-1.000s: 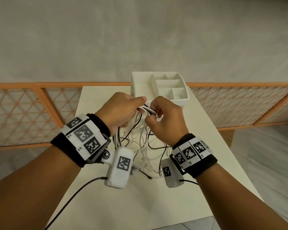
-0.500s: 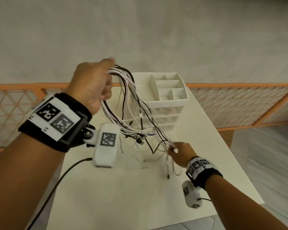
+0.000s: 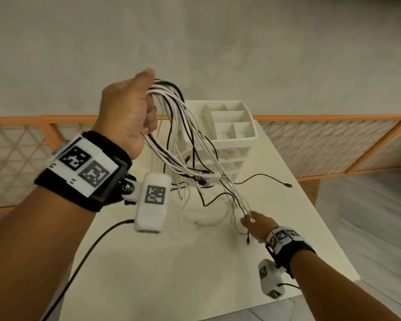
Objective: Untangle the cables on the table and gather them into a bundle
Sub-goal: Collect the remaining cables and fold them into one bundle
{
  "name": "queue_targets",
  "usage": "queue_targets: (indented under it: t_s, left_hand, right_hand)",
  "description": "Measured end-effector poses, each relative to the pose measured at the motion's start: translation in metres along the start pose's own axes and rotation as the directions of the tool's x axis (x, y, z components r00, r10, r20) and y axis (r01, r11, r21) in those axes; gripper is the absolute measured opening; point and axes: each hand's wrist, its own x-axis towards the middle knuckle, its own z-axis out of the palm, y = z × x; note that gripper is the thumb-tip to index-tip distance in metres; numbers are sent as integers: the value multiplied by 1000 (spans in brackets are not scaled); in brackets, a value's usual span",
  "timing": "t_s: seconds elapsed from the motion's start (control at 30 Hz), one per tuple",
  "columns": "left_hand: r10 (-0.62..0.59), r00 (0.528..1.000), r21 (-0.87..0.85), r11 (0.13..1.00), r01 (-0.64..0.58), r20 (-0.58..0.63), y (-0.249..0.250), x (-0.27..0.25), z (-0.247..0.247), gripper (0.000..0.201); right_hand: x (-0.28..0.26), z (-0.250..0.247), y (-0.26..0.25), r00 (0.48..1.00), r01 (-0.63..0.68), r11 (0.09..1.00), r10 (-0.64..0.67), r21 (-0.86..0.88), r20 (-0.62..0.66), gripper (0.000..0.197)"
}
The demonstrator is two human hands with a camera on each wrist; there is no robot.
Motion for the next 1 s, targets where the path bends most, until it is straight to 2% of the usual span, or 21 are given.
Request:
queue_targets:
  t_s: [0.07, 0.13, 0.2, 0.33, 0.4, 0.43, 0.5, 0.53, 0.6, 0.67, 0.73, 0.8, 0.87, 0.93, 1.0]
  left_hand:
    - [0, 1000, 36, 999, 1, -21, -9, -2, 1, 35]
    - [6, 999, 43, 999, -3, -51, -12, -4, 3, 34]
    - [21, 996, 23, 1000, -19, -87, -9, -4, 2, 31]
    - [40, 993, -5, 999, -40, -114, 1, 0, -1, 31]
    - [33, 994, 23, 999, -30, -106, -1, 2, -3, 31]
    - [23, 996, 49, 999, -19, -91, -4, 3, -3, 30]
    - [1, 998, 111, 994, 7, -65, -13, 2, -3, 32]
    - [-9, 998, 144, 989, 17, -54, -18, 1, -2, 34]
    - [-21, 999, 201, 979, 28, -36, -25, 0, -1, 36]
    - [-24, 999, 238, 971, 34, -43, -29, 0, -2, 36]
    - [-20, 998, 251, 968, 33, -54, -29, 0, -5, 41]
    - [-7, 999, 250, 968, 18, -45, -28, 0, -8, 41]
    - [4, 1000, 245, 970, 2, -26, -26, -1, -12, 42]
    - [7, 1000, 260, 966, -11, 16, -25, -1, -16, 32]
    - [-7, 997, 309, 951, -16, 73, -26, -2, -17, 30]
  right_hand:
    - [4, -8, 2, 997, -37, 998, 40, 56, -58, 62]
    - [9, -16, 5, 993, -51, 990, 65, 128, -103, 82]
    - [10, -19, 11, 992, -73, 986, 87, 150, -93, 96]
    - [11, 2, 26, 988, -154, 988, 154, -18, 27, 104]
    - [13, 9, 26, 983, -180, 983, 181, -40, 29, 96]
    - [12, 6, 23, 985, -172, 985, 172, -22, -18, 89]
    - [9, -9, 11, 969, -135, 987, 150, 84, -197, 79]
    - [6, -19, 4, 942, -90, 981, 139, 172, -305, 78]
    - [1, -39, -9, 853, 63, 946, 114, 317, -510, 82]
    - [-1, -51, -15, 788, 171, 919, 89, 355, -609, 96]
    - [-1, -52, -16, 816, 132, 943, 72, 306, -574, 107]
    - [2, -45, -11, 884, 8, 973, 101, 230, -456, 110]
    - [2, -34, -5, 947, -81, 991, 111, 108, -301, 99]
    - [0, -29, -5, 983, -52, 999, 52, 5, -174, 75]
    - [-5, -34, -12, 987, 15, 1000, -19, -28, -157, 70]
